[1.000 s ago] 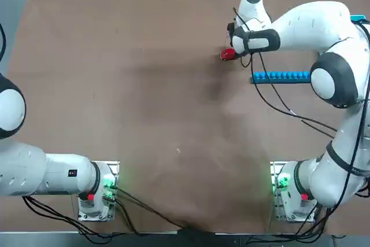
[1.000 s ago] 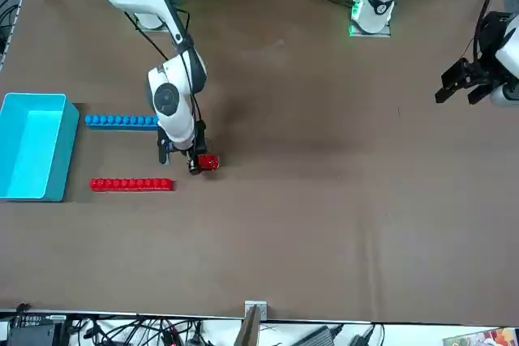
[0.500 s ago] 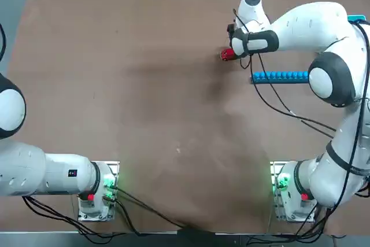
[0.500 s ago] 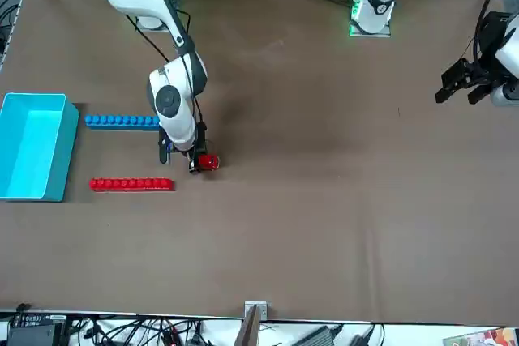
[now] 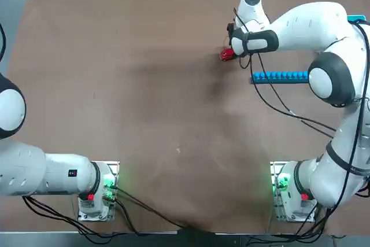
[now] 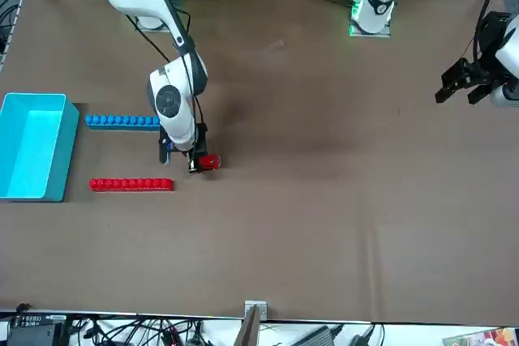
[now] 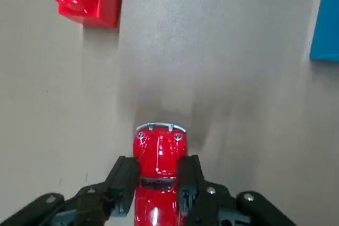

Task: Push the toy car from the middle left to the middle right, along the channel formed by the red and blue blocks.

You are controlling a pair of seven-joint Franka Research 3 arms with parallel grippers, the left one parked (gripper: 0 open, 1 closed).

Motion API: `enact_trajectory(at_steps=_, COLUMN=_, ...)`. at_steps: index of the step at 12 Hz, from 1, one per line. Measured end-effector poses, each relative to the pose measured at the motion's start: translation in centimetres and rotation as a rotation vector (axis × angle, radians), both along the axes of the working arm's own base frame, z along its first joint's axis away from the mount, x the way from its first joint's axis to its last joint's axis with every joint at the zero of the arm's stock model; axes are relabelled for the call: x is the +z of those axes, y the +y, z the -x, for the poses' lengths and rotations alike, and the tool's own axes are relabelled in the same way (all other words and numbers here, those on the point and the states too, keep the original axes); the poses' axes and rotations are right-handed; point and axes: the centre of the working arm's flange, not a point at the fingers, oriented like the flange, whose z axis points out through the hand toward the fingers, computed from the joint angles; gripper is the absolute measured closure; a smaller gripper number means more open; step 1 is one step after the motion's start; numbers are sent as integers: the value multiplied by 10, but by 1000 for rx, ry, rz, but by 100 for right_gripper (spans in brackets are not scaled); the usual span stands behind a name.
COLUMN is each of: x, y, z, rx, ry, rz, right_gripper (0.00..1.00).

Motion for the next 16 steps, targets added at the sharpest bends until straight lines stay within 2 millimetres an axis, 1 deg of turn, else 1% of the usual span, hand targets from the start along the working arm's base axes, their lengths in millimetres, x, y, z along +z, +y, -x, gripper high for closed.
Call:
enact_trajectory(at_steps=7, x=0, y=5, z=2, rx=-55, ry=-1, rz=-4, right_gripper=56)
enact_trajectory(at_steps=16, x=-1, y=18, z=6, rx=-115, ry=-5, rz=-9, right_gripper=56)
